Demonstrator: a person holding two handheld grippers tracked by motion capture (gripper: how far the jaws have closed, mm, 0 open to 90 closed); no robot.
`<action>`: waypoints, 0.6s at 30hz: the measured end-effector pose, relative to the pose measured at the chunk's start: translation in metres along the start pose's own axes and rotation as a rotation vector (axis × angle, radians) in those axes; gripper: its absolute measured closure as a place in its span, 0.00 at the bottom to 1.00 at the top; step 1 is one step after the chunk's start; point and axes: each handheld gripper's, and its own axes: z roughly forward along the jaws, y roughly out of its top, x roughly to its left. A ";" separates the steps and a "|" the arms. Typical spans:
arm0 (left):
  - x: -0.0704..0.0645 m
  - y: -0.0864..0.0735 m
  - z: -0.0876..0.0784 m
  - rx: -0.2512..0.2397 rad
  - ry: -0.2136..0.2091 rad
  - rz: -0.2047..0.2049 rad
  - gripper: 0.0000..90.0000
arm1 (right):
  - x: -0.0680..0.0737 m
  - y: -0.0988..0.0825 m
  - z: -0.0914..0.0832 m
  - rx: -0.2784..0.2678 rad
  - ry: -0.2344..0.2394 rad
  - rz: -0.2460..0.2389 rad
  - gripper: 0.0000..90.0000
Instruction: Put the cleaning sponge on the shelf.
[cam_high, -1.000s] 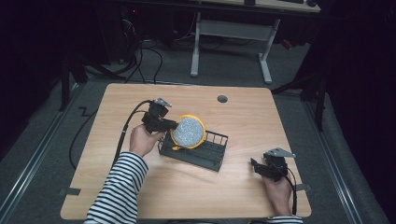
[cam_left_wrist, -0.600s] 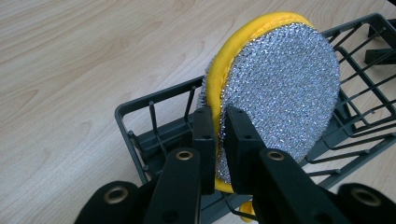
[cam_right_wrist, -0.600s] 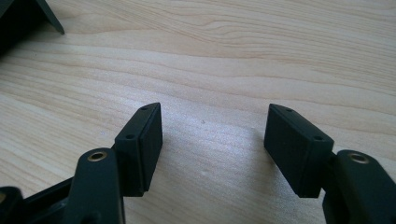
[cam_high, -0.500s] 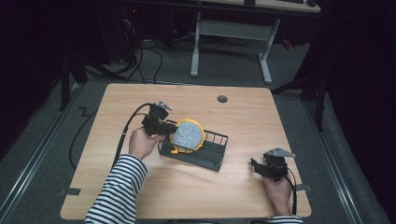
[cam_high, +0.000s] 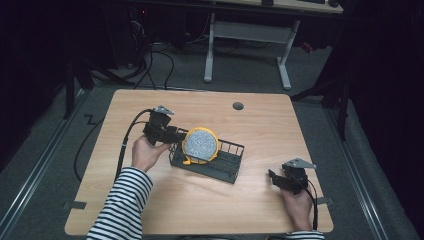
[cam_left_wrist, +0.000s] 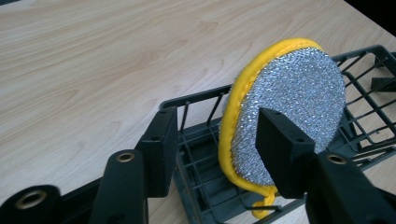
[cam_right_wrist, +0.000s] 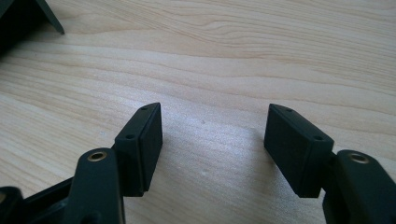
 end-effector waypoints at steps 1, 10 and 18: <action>0.001 -0.001 -0.003 -0.009 0.002 -0.007 0.54 | 0.000 0.000 0.000 0.000 0.000 0.000 0.41; 0.014 -0.018 -0.032 -0.055 0.039 -0.057 0.51 | 0.000 0.000 0.000 0.000 -0.001 -0.001 0.41; 0.027 -0.043 -0.052 -0.102 0.082 -0.111 0.51 | 0.000 0.000 0.000 0.000 -0.001 0.000 0.41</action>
